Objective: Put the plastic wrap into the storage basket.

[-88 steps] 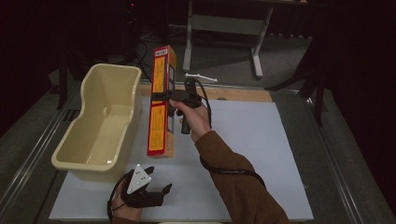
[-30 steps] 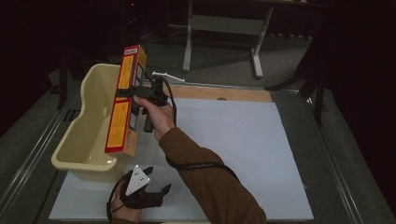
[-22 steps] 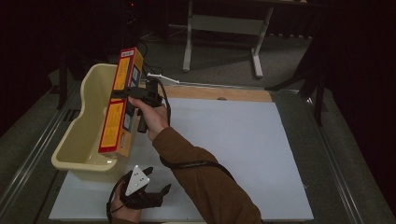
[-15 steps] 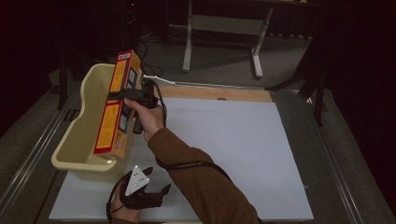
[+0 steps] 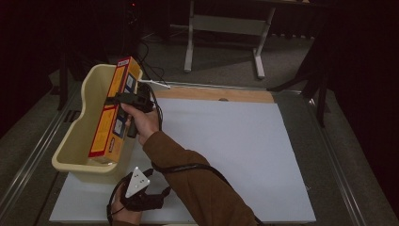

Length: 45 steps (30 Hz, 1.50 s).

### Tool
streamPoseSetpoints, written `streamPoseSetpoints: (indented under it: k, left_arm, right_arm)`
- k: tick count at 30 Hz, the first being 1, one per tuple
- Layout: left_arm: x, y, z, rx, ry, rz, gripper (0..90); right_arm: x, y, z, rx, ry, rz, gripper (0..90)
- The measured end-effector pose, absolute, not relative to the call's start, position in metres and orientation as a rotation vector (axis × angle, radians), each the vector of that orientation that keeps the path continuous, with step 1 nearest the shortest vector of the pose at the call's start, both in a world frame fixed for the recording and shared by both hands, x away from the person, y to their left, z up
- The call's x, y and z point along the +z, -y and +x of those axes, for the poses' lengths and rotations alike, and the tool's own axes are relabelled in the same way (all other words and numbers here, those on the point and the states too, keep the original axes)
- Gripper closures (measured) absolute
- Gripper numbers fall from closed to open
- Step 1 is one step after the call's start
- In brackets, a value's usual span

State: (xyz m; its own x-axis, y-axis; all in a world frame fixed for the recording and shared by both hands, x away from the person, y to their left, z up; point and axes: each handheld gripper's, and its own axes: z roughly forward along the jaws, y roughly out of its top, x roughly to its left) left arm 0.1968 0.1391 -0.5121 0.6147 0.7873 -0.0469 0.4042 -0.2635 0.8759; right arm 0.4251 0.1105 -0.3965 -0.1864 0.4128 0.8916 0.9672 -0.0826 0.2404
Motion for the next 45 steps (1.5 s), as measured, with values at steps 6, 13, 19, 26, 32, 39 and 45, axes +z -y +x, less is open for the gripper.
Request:
streamPoseSetpoints:
  k: [6,13,19,26,32,39,45]
  left_arm:
    - [-0.512,-0.140,0.197,0.505,-0.952,1.883,15.3]
    - [-0.512,-0.139,0.197,0.504,-0.953,1.883,15.3]
    - [-0.511,-0.140,0.197,0.507,-0.953,1.879,15.4]
    - [-0.511,-0.140,0.197,0.506,-0.952,1.877,15.4]
    - [-0.512,-0.138,0.197,0.503,-0.952,1.885,15.3]
    - [-0.511,-0.139,0.197,0.509,-0.951,1.882,15.3]
    - [-0.511,-0.139,0.197,0.514,-0.950,1.884,15.3]
  right_arm:
    - [-0.397,-0.112,0.423,-1.248,1.638,-1.527,36.9]
    - [-0.396,-0.114,0.423,-1.195,1.667,-1.564,32.2]
    - [-0.406,-0.115,0.425,-1.136,1.630,-1.604,31.6]
    - [-0.400,-0.116,0.423,-1.143,1.673,-1.609,27.5]
    - [-0.388,-0.106,0.424,-1.174,1.649,-1.571,27.7]
    - [-0.391,-0.093,0.422,-1.165,1.705,-1.543,30.9]
    - [-0.389,-0.072,0.419,-1.181,1.788,-1.490,32.3]
